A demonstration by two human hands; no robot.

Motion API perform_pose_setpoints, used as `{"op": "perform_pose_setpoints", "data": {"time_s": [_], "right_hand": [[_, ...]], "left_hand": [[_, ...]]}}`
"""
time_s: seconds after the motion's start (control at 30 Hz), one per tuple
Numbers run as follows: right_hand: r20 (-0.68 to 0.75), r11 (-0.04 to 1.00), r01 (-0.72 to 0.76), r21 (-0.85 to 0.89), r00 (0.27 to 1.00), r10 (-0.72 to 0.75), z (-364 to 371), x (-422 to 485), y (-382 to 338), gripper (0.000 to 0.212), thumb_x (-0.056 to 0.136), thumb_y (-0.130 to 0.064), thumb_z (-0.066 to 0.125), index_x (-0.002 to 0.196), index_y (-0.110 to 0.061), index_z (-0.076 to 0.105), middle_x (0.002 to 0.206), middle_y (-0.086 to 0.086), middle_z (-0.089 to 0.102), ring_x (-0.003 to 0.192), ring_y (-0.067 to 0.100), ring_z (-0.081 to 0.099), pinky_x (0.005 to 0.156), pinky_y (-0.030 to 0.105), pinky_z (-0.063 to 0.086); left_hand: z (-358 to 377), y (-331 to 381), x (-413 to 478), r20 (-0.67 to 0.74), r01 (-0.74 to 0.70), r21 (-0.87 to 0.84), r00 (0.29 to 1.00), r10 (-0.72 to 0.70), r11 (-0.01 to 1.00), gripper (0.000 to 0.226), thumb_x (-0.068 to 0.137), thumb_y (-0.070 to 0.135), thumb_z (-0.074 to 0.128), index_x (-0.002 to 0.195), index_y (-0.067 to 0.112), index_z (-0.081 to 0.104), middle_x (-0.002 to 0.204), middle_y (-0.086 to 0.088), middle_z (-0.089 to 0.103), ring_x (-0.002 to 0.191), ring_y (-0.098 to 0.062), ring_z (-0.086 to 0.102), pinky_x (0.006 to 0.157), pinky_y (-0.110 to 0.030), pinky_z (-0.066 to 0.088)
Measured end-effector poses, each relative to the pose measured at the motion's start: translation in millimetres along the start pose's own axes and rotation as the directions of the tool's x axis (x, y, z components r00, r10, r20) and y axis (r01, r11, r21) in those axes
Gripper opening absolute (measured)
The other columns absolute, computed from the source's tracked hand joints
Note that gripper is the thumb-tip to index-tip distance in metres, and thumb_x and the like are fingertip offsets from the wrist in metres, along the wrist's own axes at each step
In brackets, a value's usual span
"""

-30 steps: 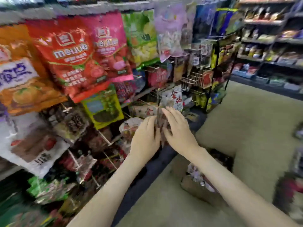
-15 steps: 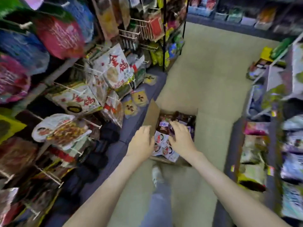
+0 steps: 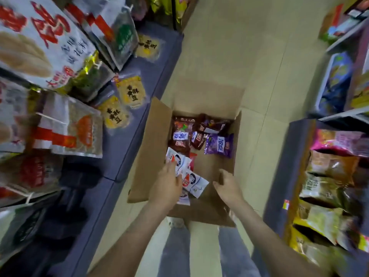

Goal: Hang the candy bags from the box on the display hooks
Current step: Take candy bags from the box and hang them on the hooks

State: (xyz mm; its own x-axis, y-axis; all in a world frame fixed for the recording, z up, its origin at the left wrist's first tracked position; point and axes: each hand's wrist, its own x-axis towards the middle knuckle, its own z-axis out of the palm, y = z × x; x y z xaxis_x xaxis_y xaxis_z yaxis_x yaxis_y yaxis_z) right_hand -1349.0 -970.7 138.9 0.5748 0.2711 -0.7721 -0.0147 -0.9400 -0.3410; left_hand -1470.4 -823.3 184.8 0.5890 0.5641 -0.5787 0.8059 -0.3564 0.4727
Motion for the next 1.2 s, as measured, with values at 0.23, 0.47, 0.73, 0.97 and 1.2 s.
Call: {"op": "perform_pose_setpoints", "data": {"time_s": [0.23, 0.47, 0.73, 0.97, 1.2], "right_hand": [[0.251, 0.574, -0.466, 0.673, 0.874, 0.415, 63, 165, 41, 0.042, 0.093, -0.016, 0.057, 0.133, -0.007, 0.047, 0.126, 0.007, 0.056, 0.102, 0.022, 0.054, 0.089, 0.031, 0.045], [0.273, 0.257, -0.425, 0.868, 0.841, 0.467, 69, 286, 78, 0.019, 0.100, -0.018, 0.041, 0.100, -0.015, 0.060, 0.108, 0.001, 0.059, 0.078, 0.009, 0.056, 0.070, 0.017, 0.047], [-0.198, 0.753, -0.324, 0.572, 0.837, 0.510, 96, 347, 107, 0.054, 0.086, -0.018, 0.058, 0.136, -0.010, 0.042, 0.133, 0.017, 0.047, 0.121, 0.033, 0.047, 0.104, 0.039, 0.039], [0.030, 0.370, 0.140, -0.918, 0.957, -0.289, 74, 352, 125, 0.082, 0.090, -0.021, 0.054, 0.151, -0.013, -0.001, 0.156, 0.020, 0.004, 0.143, 0.036, 0.009, 0.115, 0.049, 0.008], [0.142, 0.008, 0.148, -0.989, 0.960, -0.242, 66, 370, 132, 0.078, 0.098, -0.031, 0.036, 0.146, -0.006, -0.019, 0.148, 0.038, 0.014, 0.139, 0.050, 0.014, 0.113, 0.057, 0.003]], "left_hand": [[125, -46, 113, 0.055, 0.105, -0.028, 0.993, -0.103, 0.994, 0.038, 0.097, 0.017, 0.044, 0.135, 0.011, 0.047, 0.132, -0.011, 0.050, 0.118, -0.027, 0.049, 0.096, -0.038, 0.041], [236, -43, 167, 0.123, 0.220, -0.188, 0.972, -0.199, 0.957, 0.034, 0.098, 0.016, 0.043, 0.130, 0.008, 0.049, 0.130, -0.013, 0.050, 0.118, -0.030, 0.049, 0.096, -0.039, 0.041], [292, -13, 179, 0.238, 0.215, -0.144, 0.955, -0.177, 0.966, 0.037, 0.100, 0.022, 0.042, 0.136, 0.016, 0.046, 0.138, -0.004, 0.044, 0.122, -0.019, 0.045, 0.094, -0.030, 0.038], [298, -11, 197, 0.231, 0.182, -0.139, 0.962, -0.147, 0.973, 0.035, 0.099, 0.021, 0.042, 0.133, 0.015, 0.049, 0.134, -0.005, 0.046, 0.118, -0.020, 0.048, 0.091, -0.029, 0.040], [306, -12, 212, 0.247, 0.168, -0.088, 0.959, -0.142, 0.982, 0.035, 0.099, 0.020, 0.041, 0.133, 0.014, 0.048, 0.133, -0.005, 0.047, 0.118, -0.020, 0.048, 0.091, -0.026, 0.038]]}}
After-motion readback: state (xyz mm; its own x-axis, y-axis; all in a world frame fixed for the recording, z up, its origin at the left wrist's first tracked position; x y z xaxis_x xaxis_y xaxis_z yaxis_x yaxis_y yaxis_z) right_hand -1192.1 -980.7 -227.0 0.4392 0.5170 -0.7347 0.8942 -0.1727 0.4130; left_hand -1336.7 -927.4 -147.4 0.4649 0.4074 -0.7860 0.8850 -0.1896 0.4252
